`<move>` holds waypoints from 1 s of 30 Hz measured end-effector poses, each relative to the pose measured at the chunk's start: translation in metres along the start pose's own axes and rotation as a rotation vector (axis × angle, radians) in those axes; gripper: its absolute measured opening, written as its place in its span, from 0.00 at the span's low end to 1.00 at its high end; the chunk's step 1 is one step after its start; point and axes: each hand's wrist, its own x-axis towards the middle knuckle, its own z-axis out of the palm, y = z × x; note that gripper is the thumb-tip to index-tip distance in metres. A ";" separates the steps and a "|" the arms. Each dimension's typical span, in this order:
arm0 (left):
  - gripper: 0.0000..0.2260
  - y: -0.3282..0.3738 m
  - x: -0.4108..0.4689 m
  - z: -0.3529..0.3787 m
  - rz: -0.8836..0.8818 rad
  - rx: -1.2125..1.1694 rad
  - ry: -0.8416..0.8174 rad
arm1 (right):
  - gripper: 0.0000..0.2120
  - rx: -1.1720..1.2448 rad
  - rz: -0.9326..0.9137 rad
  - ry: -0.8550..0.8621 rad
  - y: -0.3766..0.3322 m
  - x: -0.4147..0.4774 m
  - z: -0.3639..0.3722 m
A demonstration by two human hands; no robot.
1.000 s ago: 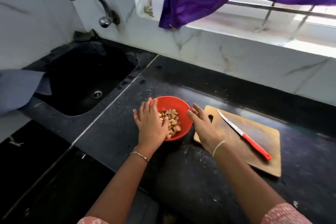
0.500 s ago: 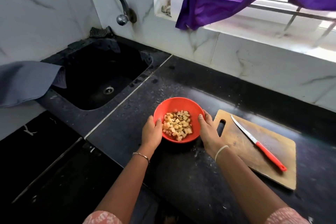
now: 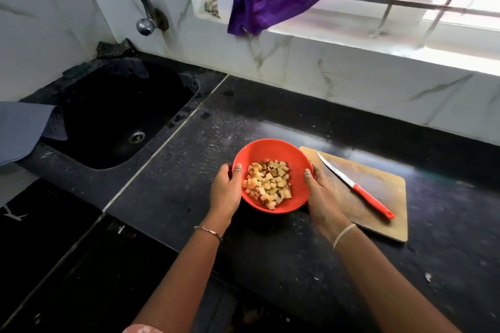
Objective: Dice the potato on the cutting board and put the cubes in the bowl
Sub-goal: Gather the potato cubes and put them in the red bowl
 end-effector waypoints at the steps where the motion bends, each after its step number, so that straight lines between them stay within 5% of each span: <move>1: 0.10 0.003 -0.004 0.005 0.009 -0.009 -0.023 | 0.16 0.016 -0.010 0.023 0.001 -0.005 -0.007; 17: 0.14 -0.008 -0.060 0.091 0.163 0.205 -0.424 | 0.12 -0.011 -0.109 0.544 0.030 -0.096 -0.115; 30: 0.20 -0.017 -0.075 0.090 0.187 0.297 -0.477 | 0.10 -0.039 -0.096 0.659 0.046 -0.119 -0.122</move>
